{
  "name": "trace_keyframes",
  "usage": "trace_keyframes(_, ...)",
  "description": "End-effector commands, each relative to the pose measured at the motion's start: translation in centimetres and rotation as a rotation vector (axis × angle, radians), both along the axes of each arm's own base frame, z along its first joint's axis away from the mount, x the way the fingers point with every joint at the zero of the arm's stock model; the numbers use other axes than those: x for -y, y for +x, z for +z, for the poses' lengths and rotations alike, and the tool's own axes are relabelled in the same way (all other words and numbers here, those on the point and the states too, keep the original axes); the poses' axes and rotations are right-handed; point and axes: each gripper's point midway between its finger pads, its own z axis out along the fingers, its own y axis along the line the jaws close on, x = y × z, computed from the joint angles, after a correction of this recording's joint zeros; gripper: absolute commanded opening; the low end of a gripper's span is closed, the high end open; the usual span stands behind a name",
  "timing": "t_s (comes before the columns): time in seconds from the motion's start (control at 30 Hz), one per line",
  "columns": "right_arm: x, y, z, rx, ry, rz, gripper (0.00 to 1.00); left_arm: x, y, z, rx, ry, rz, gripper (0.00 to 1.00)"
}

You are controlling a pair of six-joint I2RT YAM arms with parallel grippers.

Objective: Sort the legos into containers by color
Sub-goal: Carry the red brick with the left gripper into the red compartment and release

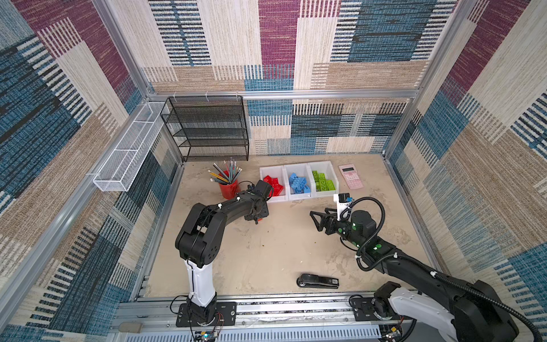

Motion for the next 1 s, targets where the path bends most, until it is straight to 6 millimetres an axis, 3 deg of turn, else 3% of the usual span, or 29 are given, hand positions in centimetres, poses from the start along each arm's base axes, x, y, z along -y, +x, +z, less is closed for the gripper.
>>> trace_keyframes(0.0, -0.2, 0.3, 1.0, 0.032, 0.03, -0.004, 0.87, 0.1, -0.3, -0.4, -0.01, -0.019, 0.019, 0.4)
trace_keyframes(0.2, -0.2, 0.3, 1.0, 0.031, 0.027, -0.004, 0.87, -0.1, -0.6, 0.2, -0.008, -0.012, 0.003, 0.31)
trace_keyframes(0.53, -0.1, 0.3, 1.1, 0.035, 0.018, -0.008, 0.87, 0.5, 0.1, 5.2, 0.073, -0.033, -0.065, 0.27)
trace_keyframes(0.77, 0.1, 0.3, 1.1, 0.036, 0.014, -0.011, 0.87, 2.1, 2.6, 9.4, 0.124, -0.034, -0.146, 0.27)
trace_keyframes(0.97, 0.3, 0.3, 1.3, 0.045, 0.007, -0.019, 0.87, 4.2, 5.5, 11.6, 0.161, -0.052, -0.198, 0.27)
